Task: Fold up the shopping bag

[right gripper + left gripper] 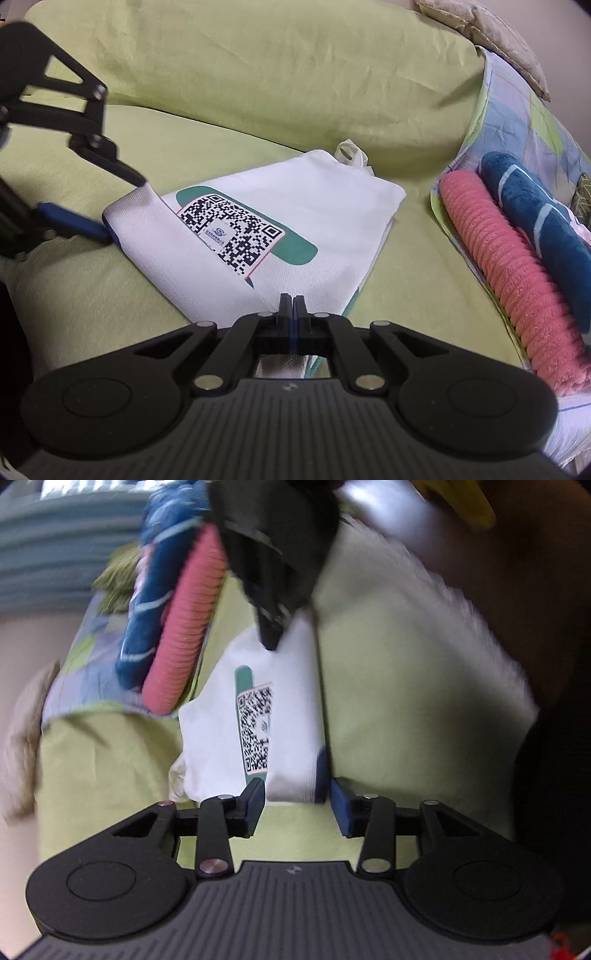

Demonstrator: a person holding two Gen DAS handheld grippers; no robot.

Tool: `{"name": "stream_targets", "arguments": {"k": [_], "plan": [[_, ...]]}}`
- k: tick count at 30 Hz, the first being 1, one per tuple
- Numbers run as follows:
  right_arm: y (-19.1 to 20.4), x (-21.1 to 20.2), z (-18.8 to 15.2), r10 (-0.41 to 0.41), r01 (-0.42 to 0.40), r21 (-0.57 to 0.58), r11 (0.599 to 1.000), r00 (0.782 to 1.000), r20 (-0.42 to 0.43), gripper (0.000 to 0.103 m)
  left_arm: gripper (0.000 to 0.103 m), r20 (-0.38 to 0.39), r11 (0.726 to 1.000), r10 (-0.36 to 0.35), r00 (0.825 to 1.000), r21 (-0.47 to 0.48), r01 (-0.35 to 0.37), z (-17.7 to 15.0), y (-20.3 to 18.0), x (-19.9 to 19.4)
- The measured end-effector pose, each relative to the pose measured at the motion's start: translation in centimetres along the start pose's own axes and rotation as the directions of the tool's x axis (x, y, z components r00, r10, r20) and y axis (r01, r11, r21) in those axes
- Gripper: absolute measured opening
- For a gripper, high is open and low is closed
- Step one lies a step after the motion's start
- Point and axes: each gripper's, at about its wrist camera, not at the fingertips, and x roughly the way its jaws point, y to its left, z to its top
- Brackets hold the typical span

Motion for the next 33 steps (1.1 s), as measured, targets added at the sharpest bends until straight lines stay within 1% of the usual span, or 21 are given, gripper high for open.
{"name": "stream_targets", "arguments": {"k": [1,3,4,5,7,9,11,13,14,15,16,17,18,19,21,22,23,26,27,29,33], "plan": [[-0.1,0.0,0.0,0.003,-0.003,0.004,1.0,1.0,-0.001,0.002,0.045,0.007,0.999,0.007,1.0,0.032,-0.008,-0.1,-0.3,0.3],[-0.2,0.0,0.0,0.007,-0.007,0.012,1.0,1.0,0.002,0.002,0.038,0.014,0.999,-0.013,1.0,0.05,0.012,0.0,-0.6,0.8],[-0.2,0.0,-0.1,0.008,-0.008,0.011,1.0,1.0,0.005,0.002,0.03,0.017,0.998,-0.026,1.0,0.054,0.025,0.0,-0.7,1.1],[-0.2,0.0,-0.1,0.008,-0.008,0.009,1.0,1.0,0.006,0.002,0.024,0.022,0.998,-0.042,0.999,0.047,0.041,-0.1,-0.6,1.2],[-0.3,0.1,0.1,0.011,-0.011,0.01,1.0,1.0,0.003,0.002,0.022,0.039,0.997,-0.077,0.996,0.01,0.077,-0.6,-0.2,1.4],[-0.3,0.0,0.6,0.013,-0.013,-0.021,1.0,1.0,-0.009,0.001,0.022,0.048,0.989,-0.132,0.99,-0.053,0.135,-0.8,1.2,1.4],[-0.4,-0.9,1.1,-0.012,0.011,-0.09,0.996,1.0,-0.002,0.01,0.022,0.059,0.976,-0.188,0.98,-0.104,0.193,-1.2,2.5,1.5],[-0.9,-2.9,1.3,-0.02,0.029,-0.153,0.988,0.998,0.058,0.035,0.022,0.07,0.966,-0.218,0.973,-0.127,0.226,-1.5,3.2,1.7],[-1.1,-3.9,1.1,0.0,0.017,-0.202,0.979,0.996,0.085,0.038,0.022,0.075,0.963,-0.225,0.971,-0.135,0.233,-1.6,3.4,1.7],[-1.0,-4.9,0.8,0.02,0.009,-0.269,0.963,0.994,0.105,0.038,0.022,0.08,0.96,-0.232,0.97,-0.143,0.241,-1.8,3.6,1.7],[-0.7,-5.6,0.1,0.032,0.012,-0.352,0.936,0.992,0.119,0.038,0.022,0.084,0.958,-0.235,0.968,-0.147,0.245,-1.9,3.7,1.7],[-0.2,-6.2,-0.7,0.043,0.02,-0.447,0.894,0.991,0.129,0.038,0.022,0.088,0.958,-0.234,0.968,-0.15,0.245,-1.9,3.7,1.7],[0.3,-6.6,-1.7,0.052,0.032,-0.541,0.841,0.989,0.14,0.038,0.022,0.09,0.957,-0.233,0.968,-0.154,0.245,-2.0,3.7,1.7],[0.9,-6.7,-3.0,0.054,0.058,-0.641,0.765,0.987,0.154,0.038,0.022,0.092,0.956,-0.232,0.968,-0.16,0.245,-2.0,3.7,1.7],[1.9,-6.4,-5.6,0.062,0.12,-0.799,0.589,0.979,0.193,0.037,0.022,0.094,0.955,-0.23,0.969,-0.168,0.243,-2.1,3.6,1.6],[2.2,-6.1,-6.6,0.066,0.162,-0.844,0.512,0.972,0.226,0.038,0.022,0.095,0.955,-0.23,0.969,-0.17,0.243,-2.1,3.6,1.6],[2.3,-5.7,-7.4,0.073,0.192,-0.873,0.448,0.966,0.25,0.038,0.022,0.096,0.955,-0.229,0.969,-0.17,0.243,-2.1,3.7,1.6],[1.7,-4.8,-7.1,0.108,0.166,-0.882,0.441,0.966,0.236,0.037,0.022,0.102,0.954,-0.232,0.967,-0.171,0.247,-2.2,3.7,1.5],[1.5,-4.5,-7.1,0.12,0.157,-0.885,0.439,0.965,0.231,0.034,0.022,0.106,0.952,-0.236,0.966,-0.173,0.251,-2.3,3.7,1.5],[1.1,-3.8,-6.9,0.143,0.14,-0.89,0.434,0.965,0.222,0.033,0.022,0.114,0.949,-0.242,0.964,-0.177,0.26,-2.5,3.8,1.4],[0.2,-2.6,-6.6,0.189,0.106,-0.9,0.422,0.961,0.202,0.026,0.022,0.141,0.939,-0.257,0.956,-0.198,0.282,-3.1,4.2,1.5]]}}
